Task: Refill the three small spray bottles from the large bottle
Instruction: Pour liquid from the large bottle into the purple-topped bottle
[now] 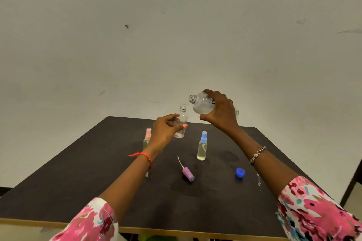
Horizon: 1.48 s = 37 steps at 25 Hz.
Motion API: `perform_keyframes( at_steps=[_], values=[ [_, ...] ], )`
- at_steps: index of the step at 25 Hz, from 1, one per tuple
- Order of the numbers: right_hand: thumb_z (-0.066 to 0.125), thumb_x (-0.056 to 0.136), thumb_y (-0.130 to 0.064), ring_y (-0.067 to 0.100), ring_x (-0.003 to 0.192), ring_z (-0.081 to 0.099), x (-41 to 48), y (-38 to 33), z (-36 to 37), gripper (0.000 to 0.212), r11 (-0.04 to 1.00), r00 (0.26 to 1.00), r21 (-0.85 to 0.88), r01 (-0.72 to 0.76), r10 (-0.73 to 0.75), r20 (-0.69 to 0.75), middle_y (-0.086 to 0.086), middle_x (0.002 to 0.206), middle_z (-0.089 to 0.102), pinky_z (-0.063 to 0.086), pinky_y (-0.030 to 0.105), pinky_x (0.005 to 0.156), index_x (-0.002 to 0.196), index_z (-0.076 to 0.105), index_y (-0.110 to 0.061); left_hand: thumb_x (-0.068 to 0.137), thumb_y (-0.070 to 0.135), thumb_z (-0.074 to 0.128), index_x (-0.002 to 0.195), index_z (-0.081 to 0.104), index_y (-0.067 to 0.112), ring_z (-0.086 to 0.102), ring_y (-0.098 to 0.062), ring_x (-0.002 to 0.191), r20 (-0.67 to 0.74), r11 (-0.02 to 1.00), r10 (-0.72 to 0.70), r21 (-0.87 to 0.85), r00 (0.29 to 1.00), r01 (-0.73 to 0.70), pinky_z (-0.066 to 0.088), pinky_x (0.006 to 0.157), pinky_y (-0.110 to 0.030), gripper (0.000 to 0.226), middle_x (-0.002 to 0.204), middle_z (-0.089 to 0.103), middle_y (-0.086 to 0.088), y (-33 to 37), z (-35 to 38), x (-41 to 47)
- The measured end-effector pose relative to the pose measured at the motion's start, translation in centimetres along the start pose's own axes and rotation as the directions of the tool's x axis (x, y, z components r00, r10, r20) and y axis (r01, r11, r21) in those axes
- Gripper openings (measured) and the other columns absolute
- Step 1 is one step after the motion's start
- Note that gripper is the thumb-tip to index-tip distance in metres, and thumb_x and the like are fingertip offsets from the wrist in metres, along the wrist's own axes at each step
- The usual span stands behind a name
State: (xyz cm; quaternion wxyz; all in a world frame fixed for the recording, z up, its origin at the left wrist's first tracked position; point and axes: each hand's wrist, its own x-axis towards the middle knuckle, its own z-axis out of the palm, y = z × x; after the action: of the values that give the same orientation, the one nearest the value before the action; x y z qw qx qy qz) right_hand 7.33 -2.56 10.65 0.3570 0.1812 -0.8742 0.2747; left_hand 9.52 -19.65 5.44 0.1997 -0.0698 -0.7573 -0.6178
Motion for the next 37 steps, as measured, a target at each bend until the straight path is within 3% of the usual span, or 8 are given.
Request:
perform_keyframes(
  at_steps=[10,37],
  values=[
    [0.079,0.055,-0.020,0.026,0.104,0.053,0.43,-0.03,0.28,0.075,0.994,0.995,-0.084,0.069,-0.063,0.078,0.004,0.115,0.061,0.033,0.036,0.092,0.125,0.051,-0.020,0.076,0.015,0.072,0.126,0.054,0.007,0.056,-0.025,0.115,0.018,1.000,-0.024,0.016,1.000,0.024,0.046,0.094,-0.032,0.053,0.126,0.059,-0.013,0.14,-0.36,-0.24],
    [0.079,0.056,-0.019,0.028,0.106,0.052,0.73,0.45,0.02,0.072,0.970,0.982,-0.169,0.173,-0.157,0.104,0.003,0.118,0.061,0.030,0.038,0.094,0.123,0.053,-0.019,0.074,0.016,0.074,0.125,0.055,0.007,0.056,-0.026,0.116,0.037,0.998,-0.049,0.049,0.998,0.047,0.046,0.099,-0.037,0.054,0.127,0.059,-0.013,0.06,-0.32,-0.50]
  ],
)
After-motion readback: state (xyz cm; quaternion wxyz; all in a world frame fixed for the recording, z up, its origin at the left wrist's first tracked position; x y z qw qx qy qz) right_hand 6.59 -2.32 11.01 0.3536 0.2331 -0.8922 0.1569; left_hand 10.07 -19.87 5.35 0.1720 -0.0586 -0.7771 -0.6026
